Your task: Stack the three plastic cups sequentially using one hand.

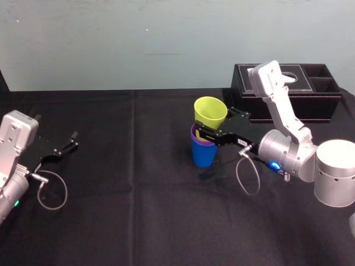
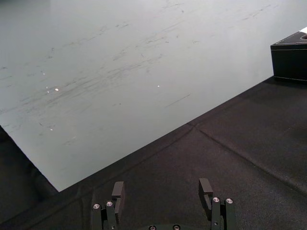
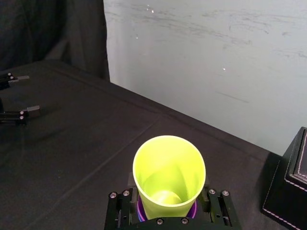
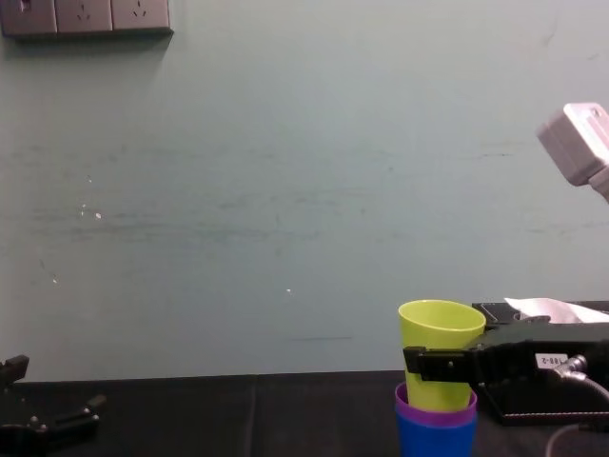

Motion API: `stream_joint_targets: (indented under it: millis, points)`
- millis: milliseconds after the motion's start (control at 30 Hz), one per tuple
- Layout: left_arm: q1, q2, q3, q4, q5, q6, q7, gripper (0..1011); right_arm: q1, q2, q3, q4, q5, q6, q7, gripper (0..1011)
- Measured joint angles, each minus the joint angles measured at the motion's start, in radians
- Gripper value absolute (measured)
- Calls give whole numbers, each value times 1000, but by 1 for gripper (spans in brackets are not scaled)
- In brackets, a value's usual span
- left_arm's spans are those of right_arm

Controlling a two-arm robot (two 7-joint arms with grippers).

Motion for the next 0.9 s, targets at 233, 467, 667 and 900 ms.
stream_joint_targets:
  millis: [233,467,667,900]
  points:
    - [0,0,0,0,0,0,0,1010,0,-3,-4,10,-3,-2,2,729]
    - [0,0,0,0,0,0,0,1010,0,-3,-3,9,-3,-2,3,729]
    - [0,0,0,0,0,0,0,1010,0,-3,-3,8,-3,-2,3,729]
    - [0,0,0,0,0,0,0,1010,-1,-2,-3,8,-2,-2,3,838]
